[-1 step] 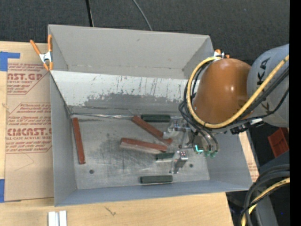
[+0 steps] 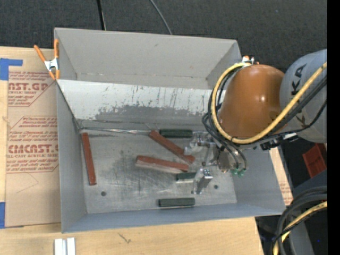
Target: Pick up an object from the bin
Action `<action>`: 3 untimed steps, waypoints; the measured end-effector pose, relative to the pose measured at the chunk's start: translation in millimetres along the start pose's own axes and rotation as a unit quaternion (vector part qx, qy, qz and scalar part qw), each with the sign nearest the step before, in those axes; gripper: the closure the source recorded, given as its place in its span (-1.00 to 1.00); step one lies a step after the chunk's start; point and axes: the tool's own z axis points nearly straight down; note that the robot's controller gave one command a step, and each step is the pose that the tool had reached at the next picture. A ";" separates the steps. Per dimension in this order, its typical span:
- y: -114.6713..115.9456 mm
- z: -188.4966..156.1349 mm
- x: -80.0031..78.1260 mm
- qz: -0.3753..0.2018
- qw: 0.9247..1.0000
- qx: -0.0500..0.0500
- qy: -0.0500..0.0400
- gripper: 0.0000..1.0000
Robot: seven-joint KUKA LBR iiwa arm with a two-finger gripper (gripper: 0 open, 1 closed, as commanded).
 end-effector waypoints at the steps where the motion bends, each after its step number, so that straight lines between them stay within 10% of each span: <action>1: 33.9 83.1 -49.2 -0.013 1.000 0.000 -0.003 -1.00; 3: 55.7 85.6 -58.7 0.007 1.000 0.000 -0.001 -1.00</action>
Offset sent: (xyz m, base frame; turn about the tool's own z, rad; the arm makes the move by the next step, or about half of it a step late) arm 0.0791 0.0641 -0.0491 -0.0786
